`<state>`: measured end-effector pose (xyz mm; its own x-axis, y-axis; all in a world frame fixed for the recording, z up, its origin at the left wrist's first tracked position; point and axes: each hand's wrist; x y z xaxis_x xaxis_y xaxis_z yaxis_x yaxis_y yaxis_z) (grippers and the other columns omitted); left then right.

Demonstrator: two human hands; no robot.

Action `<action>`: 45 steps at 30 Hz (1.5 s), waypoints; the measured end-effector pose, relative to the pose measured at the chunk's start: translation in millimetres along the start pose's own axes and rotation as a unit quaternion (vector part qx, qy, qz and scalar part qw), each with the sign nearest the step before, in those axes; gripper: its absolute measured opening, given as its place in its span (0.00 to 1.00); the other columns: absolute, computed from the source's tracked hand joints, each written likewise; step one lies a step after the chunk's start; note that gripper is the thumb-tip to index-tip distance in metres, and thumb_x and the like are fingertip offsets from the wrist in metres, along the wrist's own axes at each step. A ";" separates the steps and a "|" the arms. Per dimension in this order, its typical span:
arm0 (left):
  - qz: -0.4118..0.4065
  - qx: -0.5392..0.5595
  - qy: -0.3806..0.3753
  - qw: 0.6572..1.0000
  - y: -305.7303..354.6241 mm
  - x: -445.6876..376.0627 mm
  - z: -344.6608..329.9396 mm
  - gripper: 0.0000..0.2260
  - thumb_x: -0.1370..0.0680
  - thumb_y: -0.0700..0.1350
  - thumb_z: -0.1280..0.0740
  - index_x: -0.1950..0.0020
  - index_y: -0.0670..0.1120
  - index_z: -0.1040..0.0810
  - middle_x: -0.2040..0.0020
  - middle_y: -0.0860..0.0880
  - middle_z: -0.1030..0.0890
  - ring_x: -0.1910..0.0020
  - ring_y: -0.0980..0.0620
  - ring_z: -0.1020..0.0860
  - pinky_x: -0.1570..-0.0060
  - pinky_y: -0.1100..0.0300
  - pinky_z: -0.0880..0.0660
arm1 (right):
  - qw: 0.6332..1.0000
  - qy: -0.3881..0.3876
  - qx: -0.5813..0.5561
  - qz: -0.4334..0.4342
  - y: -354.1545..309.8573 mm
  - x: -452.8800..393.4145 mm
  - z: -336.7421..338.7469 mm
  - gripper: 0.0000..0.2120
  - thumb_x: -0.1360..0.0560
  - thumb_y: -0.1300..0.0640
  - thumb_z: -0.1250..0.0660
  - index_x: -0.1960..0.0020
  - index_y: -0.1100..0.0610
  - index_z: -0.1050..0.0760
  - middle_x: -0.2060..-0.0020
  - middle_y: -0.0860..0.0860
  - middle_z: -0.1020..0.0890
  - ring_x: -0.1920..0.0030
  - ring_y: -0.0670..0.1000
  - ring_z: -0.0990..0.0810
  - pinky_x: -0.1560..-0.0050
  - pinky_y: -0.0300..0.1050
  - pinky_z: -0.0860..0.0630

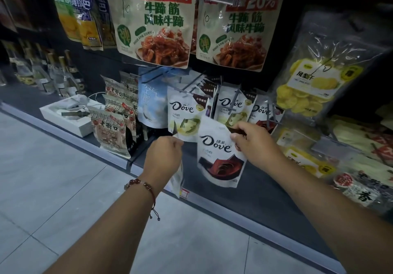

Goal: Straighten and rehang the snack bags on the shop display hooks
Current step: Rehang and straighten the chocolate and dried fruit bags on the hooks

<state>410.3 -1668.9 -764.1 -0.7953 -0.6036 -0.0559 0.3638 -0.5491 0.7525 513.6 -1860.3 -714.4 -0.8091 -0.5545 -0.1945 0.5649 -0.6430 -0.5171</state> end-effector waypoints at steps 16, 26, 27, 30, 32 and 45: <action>-0.134 -0.024 -0.082 0.987 3.0 16.4 28.6 0.21 0.23 0.55 0.49 0.63 0.40 0.30 0.61 0.44 0.24 0.58 0.41 0.25 0.60 0.51 0.31 | 0.997 0.009 0.016 0.071 -6.1 23.3 -2.1 0.06 0.21 0.56 0.36 0.47 0.53 0.22 0.52 0.45 0.25 0.48 0.48 0.28 0.50 0.43 0.32; -0.145 -0.049 -0.155 0.976 13.0 24.7 19.9 0.16 0.26 0.60 0.29 0.53 0.48 0.16 0.57 0.51 0.18 0.58 0.53 0.20 0.58 0.51 0.22 | 1.000 0.011 -0.015 0.007 -15.5 28.2 -34.3 0.04 0.22 0.54 0.36 0.50 0.51 0.22 0.54 0.45 0.25 0.54 0.46 0.25 0.53 0.45 0.27; -0.148 -0.068 -0.154 0.975 12.2 23.7 17.5 0.14 0.26 0.58 0.28 0.52 0.47 0.16 0.56 0.51 0.18 0.58 0.53 0.20 0.58 0.52 0.22 | 1.000 0.013 -0.019 0.002 -17.6 28.6 -36.9 0.04 0.22 0.54 0.36 0.51 0.51 0.22 0.55 0.44 0.25 0.54 0.46 0.25 0.53 0.46 0.26; -0.153 -0.103 -0.125 0.975 10.1 20.5 15.1 0.11 0.22 0.51 0.31 0.53 0.44 0.18 0.57 0.50 0.21 0.57 0.50 0.22 0.57 0.54 0.25 | 0.999 -0.005 -0.035 -0.003 -23.5 28.8 -44.2 0.04 0.22 0.53 0.35 0.53 0.50 0.22 0.55 0.44 0.24 0.54 0.45 0.23 0.53 0.46 0.24; -0.150 -0.135 -0.110 0.973 4.7 17.7 15.4 0.10 0.20 0.47 0.33 0.57 0.41 0.20 0.60 0.50 0.24 0.58 0.48 0.24 0.60 0.55 0.29 | 0.999 -0.015 -0.050 -0.004 -26.9 26.8 -48.9 0.06 0.22 0.51 0.36 0.52 0.50 0.21 0.54 0.44 0.23 0.53 0.45 0.23 0.51 0.46 0.23; -0.068 -0.109 0.019 0.991 -50.6 -10.5 29.2 0.23 0.21 0.40 0.33 0.28 0.57 0.28 0.52 0.48 0.16 0.65 0.50 0.24 0.68 0.59 0.29 | 0.980 -0.037 0.195 0.014 -48.6 -103.0 -93.8 0.31 0.18 0.54 0.45 0.21 0.59 0.54 0.21 0.57 0.52 0.21 0.56 0.54 0.24 0.49 0.58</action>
<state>386.1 -1617.9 -782.4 -0.8273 -0.5339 -0.1748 0.3536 -0.7367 0.5764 554.4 -1722.4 -747.4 -0.7865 -0.6024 -0.1358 0.6174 -0.7717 -0.1525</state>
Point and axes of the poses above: each hand's wrist, its own x-axis away from the middle knuckle, its own z-axis out of the back of the hand, y = z × x
